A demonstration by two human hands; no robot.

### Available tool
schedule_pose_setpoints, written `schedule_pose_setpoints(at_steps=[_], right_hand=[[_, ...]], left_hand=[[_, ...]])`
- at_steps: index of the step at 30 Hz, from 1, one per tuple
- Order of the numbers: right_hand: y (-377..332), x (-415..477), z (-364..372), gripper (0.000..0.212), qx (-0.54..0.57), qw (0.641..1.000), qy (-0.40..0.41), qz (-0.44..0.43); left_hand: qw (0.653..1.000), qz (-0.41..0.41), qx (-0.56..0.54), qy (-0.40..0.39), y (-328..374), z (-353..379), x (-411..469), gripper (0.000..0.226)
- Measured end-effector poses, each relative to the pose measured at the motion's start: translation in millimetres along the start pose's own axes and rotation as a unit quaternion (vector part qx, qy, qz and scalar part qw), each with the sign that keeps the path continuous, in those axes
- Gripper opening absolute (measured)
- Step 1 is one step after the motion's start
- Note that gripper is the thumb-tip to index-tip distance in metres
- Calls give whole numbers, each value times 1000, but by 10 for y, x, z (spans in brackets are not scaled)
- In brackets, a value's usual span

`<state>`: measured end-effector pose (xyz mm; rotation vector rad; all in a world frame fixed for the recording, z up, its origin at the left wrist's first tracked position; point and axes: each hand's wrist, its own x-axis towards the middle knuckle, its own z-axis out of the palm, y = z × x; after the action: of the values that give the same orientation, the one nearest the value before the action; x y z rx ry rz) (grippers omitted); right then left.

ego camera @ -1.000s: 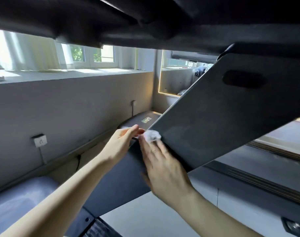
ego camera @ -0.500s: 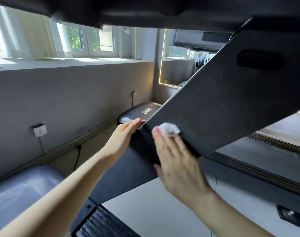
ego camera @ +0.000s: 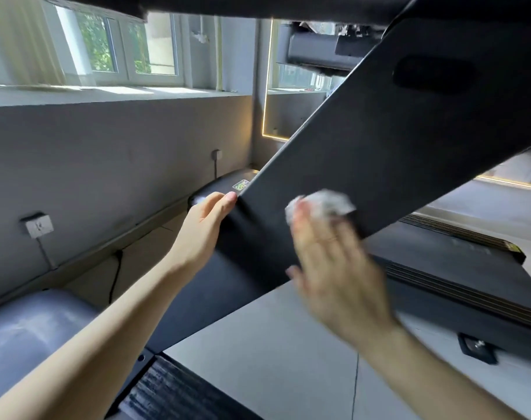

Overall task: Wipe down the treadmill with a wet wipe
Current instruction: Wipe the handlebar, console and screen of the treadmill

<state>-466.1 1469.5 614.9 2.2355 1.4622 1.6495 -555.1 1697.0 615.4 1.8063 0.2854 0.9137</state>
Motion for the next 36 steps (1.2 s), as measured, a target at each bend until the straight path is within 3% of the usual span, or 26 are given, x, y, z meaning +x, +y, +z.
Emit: schedule_pose_setpoints(at_steps=[2,4,7,9,11,14,17,19,22,24,26,28,31,33,36], right_hand=[[470,-36,-177,76,7,993,30,112],[526,-78,-145,76,2,987,35,159],[-87,-245,134,76,8,999,-24,46],[-477,-431,402,81,3,993,-67,-102],[-478,-478,432,84,-19,985,-79,-150],[2,-304,101,79,12,999,6,-32],[639,-143,-195,73,24,991,59,119],[653,-140,-199,73,-6,990,50,134],[167,-311,65,76,-43,999,-23,-15],[-181,-486,329,79,-52,983,-73,-163],[-262,-571,451,80,-68,966,-99,-229],[-120,-549,354,80,-61,979,-56,-188],[367,-340,81,80,1,996,84,-11],[595,-262,24,76,31,996,75,43],[350,-271,101,77,8,999,37,27]], left_hand=[[1000,-3,-8,12,3,56,-28,57],[999,-13,-22,27,21,108,-30,46],[999,-18,-28,37,46,111,0,39],[998,-20,-53,32,35,77,36,54],[997,-31,-62,30,20,60,48,68],[998,-36,-55,25,-14,69,42,70],[998,-27,-53,35,3,120,21,65],[997,-16,-53,45,3,147,7,58],[997,-11,-53,45,-5,167,30,64],[996,-17,-62,56,1,161,42,62],[993,-33,-82,74,53,211,33,54],[989,-57,-102,93,99,260,30,39],[985,-82,-100,116,164,340,46,26],[980,-107,-93,139,229,358,25,21],[976,-141,-73,147,280,331,30,22]])
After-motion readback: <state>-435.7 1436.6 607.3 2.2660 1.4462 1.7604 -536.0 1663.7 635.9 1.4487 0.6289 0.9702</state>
